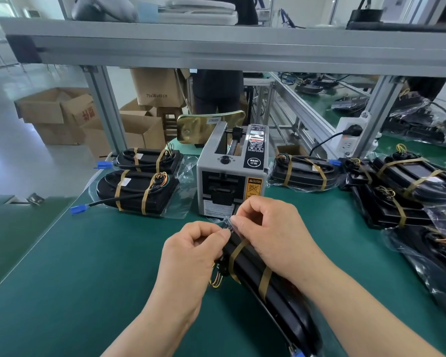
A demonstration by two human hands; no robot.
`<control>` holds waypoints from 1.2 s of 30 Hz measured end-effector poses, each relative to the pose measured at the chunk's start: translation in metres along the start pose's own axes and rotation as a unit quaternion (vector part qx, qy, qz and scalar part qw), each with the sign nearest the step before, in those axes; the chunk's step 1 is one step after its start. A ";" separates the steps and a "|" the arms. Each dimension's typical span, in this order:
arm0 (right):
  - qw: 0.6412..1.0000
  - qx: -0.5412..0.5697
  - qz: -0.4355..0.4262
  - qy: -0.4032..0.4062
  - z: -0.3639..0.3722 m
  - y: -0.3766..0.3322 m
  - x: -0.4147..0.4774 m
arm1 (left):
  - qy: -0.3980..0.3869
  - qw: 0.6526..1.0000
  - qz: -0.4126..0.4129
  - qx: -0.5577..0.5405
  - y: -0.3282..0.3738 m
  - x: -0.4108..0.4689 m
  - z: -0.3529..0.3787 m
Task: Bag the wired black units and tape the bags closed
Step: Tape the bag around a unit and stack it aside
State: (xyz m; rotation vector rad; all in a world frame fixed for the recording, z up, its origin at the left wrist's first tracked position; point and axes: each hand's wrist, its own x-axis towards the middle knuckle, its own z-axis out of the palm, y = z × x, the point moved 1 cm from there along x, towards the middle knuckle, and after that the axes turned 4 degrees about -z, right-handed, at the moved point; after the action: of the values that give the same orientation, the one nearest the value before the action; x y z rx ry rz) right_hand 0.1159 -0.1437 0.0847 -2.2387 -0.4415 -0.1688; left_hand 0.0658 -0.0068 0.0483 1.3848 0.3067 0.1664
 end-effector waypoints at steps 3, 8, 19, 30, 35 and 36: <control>1.000 -0.003 -0.001 0.001 0.000 -0.001 -0.001 | 0.011 1.000 0.006 0.014 -0.001 0.000 0.001; 1.000 -0.005 -0.007 0.002 0.000 -0.002 -0.002 | 0.042 0.996 0.030 0.067 -0.002 -0.001 0.003; 1.000 -0.006 -0.017 0.005 0.001 -0.002 -0.002 | 0.071 0.992 0.033 0.095 -0.005 -0.001 0.005; 1.000 -0.004 -0.029 0.008 0.003 -0.001 -0.003 | 0.040 0.998 -0.043 -0.016 -0.004 0.004 0.012; 0.999 -0.003 -0.034 0.016 0.002 0.001 -0.003 | 0.035 0.996 -0.057 -0.056 -0.003 0.007 0.012; 0.999 -0.004 -0.035 0.017 0.003 0.001 -0.003 | 0.042 0.996 -0.055 -0.053 -0.004 0.008 0.012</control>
State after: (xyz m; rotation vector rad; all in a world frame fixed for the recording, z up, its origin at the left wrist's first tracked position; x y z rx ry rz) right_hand 0.1135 -0.1431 0.0814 -2.2262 -0.5034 -0.2448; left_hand 0.0764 -0.0164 0.0454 1.2545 0.4371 0.1481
